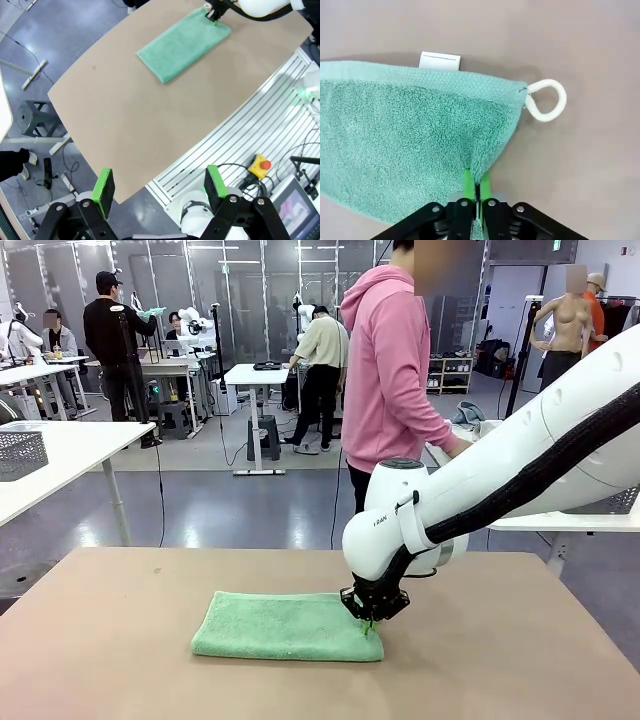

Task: Fold the towels and place them in the basket.
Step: When a person lays out a Towel with hook on the table, fold it in half twice.

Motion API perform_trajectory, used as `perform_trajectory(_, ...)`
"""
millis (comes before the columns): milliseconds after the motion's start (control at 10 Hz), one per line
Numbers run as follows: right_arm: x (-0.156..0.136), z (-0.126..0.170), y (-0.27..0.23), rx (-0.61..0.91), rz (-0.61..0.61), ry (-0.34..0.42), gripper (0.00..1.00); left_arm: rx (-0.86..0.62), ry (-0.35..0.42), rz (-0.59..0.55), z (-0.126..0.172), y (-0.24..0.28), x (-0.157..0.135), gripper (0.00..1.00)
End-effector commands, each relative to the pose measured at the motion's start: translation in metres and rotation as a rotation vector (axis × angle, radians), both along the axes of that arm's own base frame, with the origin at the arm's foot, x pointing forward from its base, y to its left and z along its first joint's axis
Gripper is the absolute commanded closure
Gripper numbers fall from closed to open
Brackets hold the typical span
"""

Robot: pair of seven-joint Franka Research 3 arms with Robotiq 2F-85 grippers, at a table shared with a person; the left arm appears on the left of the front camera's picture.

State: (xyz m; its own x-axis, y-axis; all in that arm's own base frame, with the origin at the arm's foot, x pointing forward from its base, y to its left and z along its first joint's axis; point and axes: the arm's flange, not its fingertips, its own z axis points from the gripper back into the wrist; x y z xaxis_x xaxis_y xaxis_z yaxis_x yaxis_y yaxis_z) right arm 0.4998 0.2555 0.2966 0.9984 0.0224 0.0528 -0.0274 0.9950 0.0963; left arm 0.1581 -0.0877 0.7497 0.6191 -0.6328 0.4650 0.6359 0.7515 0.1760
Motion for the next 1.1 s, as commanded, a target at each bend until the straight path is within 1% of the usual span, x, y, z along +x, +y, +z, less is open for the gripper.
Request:
perform_trajectory(0, -0.005, 0.012, -0.003, 0.009, -0.011, -0.017, 1.00, 0.013, -0.003, -0.018, -0.001, 0.001, 0.000, 0.09)
perform_trajectory(100, -0.008, 0.030, -0.007, -0.005, 0.031, -0.047, 1.00, 0.013, -0.003, -0.018, -0.001, 0.001, 0.000, 0.09)
perform_trajectory(300, -0.012, 0.064, -0.022, -0.147, 0.109, -0.095, 1.00, 0.013, -0.003, -0.018, -0.001, 0.001, 0.000, 0.09)
perform_trajectory(400, -0.013, 0.083, -0.026, -0.191, 0.119, -0.126, 1.00, 0.013, -0.003, -0.018, -0.001, 0.001, 0.000, 0.09)
perform_trajectory(500, -0.015, 0.103, -0.022, -0.245, 0.157, -0.150, 1.00, 0.013, -0.003, -0.018, -0.001, 0.001, 0.000, 0.09)
perform_trajectory(700, -0.018, 0.130, 0.006, -0.216, 0.223, -0.153, 1.00, 0.013, -0.003, -0.018, -0.001, 0.001, 0.000, 0.09)
perform_trajectory(800, -0.017, 0.137, 0.027, -0.198, 0.243, -0.153, 1.00, 0.013, -0.003, -0.018, -0.001, 0.001, 0.000, 0.09)
perform_trajectory(1000, -0.011, 0.140, 0.074, -0.176, 0.244, -0.138, 1.00, 0.013, -0.003, -0.018, -0.001, 0.001, 0.000, 0.09)
